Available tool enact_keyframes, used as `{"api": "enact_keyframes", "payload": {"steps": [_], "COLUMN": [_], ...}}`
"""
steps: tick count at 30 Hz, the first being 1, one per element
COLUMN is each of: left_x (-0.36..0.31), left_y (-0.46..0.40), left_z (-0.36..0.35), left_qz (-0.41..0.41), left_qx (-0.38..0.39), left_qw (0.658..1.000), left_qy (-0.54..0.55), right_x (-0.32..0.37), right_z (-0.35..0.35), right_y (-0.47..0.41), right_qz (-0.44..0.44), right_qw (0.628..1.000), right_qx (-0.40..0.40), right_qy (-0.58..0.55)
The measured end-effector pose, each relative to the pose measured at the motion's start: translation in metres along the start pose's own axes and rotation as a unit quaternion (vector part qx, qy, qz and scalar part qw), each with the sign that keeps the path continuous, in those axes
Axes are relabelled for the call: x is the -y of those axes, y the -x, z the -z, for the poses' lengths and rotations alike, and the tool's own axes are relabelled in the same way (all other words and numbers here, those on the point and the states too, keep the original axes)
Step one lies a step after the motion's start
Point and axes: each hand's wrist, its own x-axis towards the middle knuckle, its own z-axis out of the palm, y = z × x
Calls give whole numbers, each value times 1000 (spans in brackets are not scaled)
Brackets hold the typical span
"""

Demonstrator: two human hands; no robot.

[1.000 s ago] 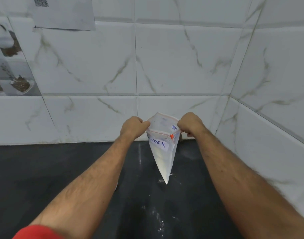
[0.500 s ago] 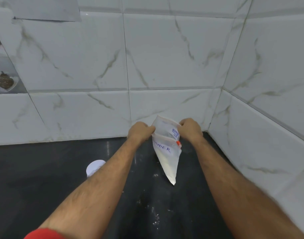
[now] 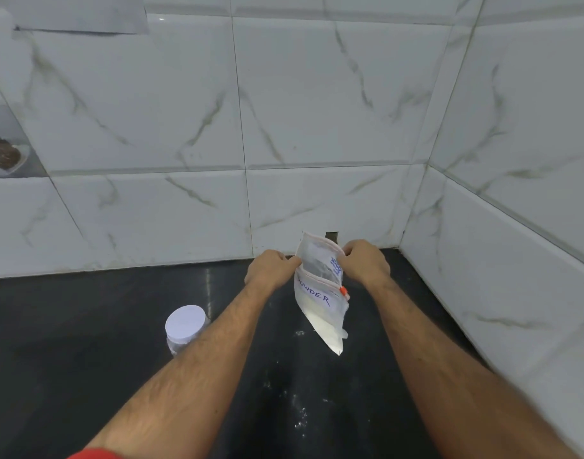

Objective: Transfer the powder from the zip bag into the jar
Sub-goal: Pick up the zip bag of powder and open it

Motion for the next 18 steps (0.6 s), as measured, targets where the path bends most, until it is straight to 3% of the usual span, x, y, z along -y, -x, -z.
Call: {"api": "enact_keyframes", "payload": {"steps": [6, 11, 18], "left_x": [13, 30, 84], "left_y": [0, 1, 8], "left_z": [4, 19, 38], "left_qz": [-7, -27, -1], "left_qx": [8, 3, 55], "left_qw": [1000, 996, 981], "left_qy": [24, 81, 188], "right_x": [15, 43, 92], "right_z": [3, -2, -54], "right_y": [10, 24, 56], "right_qz": [32, 123, 189], "right_qw": [998, 982, 977], "right_qx": [-48, -133, -46], "right_qy": [-16, -62, -92]}}
